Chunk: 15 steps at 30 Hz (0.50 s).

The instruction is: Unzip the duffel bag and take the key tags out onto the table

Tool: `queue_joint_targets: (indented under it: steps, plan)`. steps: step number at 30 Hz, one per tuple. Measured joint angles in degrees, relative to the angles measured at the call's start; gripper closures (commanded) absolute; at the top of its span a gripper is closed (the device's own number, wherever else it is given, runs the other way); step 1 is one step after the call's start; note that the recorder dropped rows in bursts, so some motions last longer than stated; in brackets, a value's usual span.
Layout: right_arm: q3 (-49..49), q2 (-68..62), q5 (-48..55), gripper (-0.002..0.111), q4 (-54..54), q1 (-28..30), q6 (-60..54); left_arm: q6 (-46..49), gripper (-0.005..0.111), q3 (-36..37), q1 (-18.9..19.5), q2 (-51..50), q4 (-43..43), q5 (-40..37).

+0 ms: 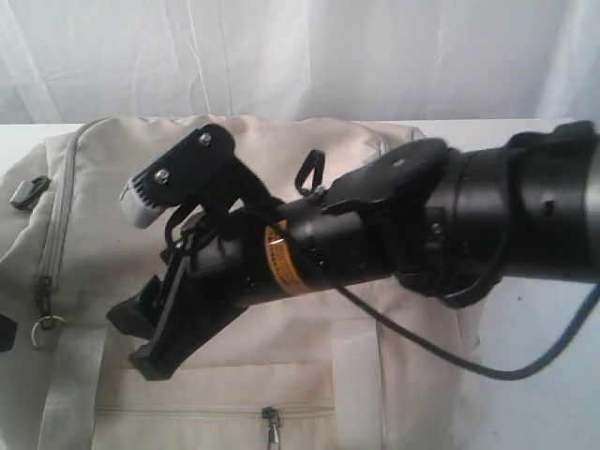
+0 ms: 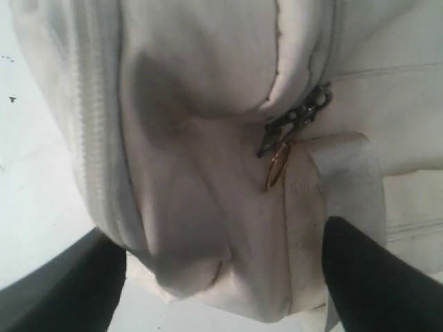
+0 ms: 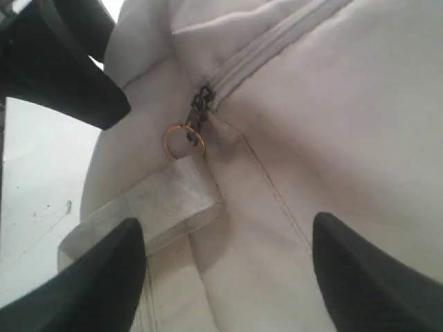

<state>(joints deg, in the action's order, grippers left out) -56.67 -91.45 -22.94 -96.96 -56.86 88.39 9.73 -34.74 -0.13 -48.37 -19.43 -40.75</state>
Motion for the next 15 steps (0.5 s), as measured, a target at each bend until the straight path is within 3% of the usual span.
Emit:
queue_joint_targets:
  steps: [4,12,15]
  plan:
    - [-3.1,-6.2,4.9,0.045,6.2,-3.3,-2.7,0.2,0.056,3.2,0.0,0.0,-0.2,5.3]
    - [-9.9,-11.5,4.7,0.045,9.7,-5.2,-3.1,0.2,0.107,5.5,0.0,0.0,-1.6,10.0]
    - [-11.0,-12.5,3.5,0.047,9.7,-5.4,-3.2,0.2,0.107,5.5,0.0,0.0,-1.7,10.0]
